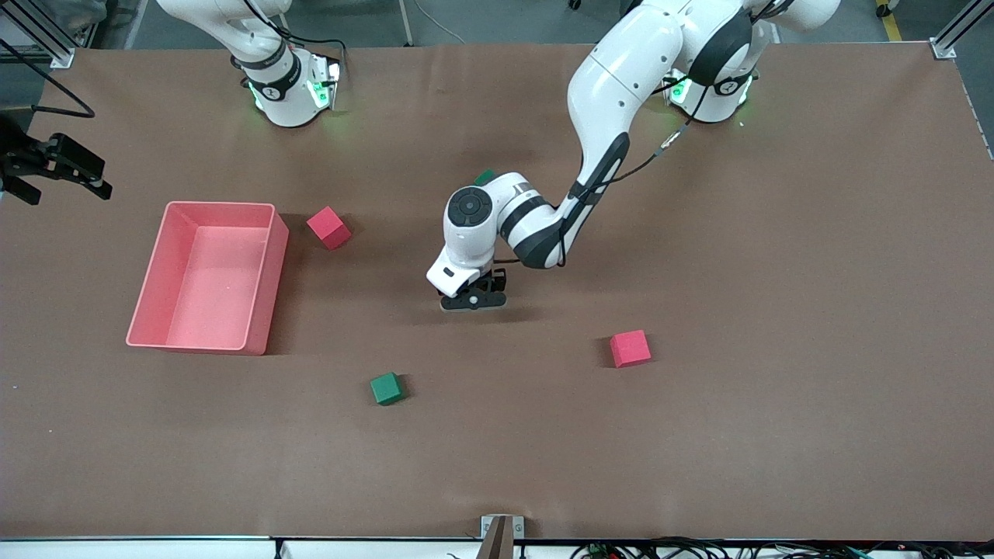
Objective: Place and upright button with both arms
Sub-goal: 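Lift the button off the table with the left gripper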
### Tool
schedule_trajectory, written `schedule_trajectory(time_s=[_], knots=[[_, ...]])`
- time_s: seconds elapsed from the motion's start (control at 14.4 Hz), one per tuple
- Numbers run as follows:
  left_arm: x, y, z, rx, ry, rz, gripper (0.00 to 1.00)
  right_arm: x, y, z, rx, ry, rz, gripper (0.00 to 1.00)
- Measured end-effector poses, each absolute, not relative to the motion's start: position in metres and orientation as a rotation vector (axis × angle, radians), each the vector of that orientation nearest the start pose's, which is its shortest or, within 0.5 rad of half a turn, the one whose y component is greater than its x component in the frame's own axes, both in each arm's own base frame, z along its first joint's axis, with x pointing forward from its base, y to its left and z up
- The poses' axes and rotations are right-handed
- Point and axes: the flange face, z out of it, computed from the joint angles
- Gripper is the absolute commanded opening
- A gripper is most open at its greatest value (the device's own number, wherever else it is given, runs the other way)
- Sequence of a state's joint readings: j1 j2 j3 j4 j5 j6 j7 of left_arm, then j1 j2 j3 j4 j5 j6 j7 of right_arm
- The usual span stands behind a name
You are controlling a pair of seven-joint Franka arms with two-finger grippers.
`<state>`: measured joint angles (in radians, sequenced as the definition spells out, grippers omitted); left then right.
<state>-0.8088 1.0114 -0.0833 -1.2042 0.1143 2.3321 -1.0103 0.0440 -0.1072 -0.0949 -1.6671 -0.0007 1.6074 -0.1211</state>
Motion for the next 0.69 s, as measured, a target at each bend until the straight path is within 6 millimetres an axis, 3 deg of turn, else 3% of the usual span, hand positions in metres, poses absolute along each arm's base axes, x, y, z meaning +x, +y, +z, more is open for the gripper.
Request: schedule_trajectory(time_s=[0.28,0.62,0.69], knots=[[0.4982,-0.585,0.1708,-3.221,-0.14,-0.138,0.56,0.5234,-0.029,0.6393,-3.133,-0.123,-0.07,1.0],[0.5002,-0.5847,0.1729,-3.22,-0.144,-0.142,0.02,0.5235,-0.0307,0.6386,-3.132,-0.152,-0.068,1.0],[0.5002,-0.5847,0.1729,-3.22,-0.145,-0.142,0.0,0.5235,-0.0313,0.6386,-3.132,-0.151,-0.068,1.0]])
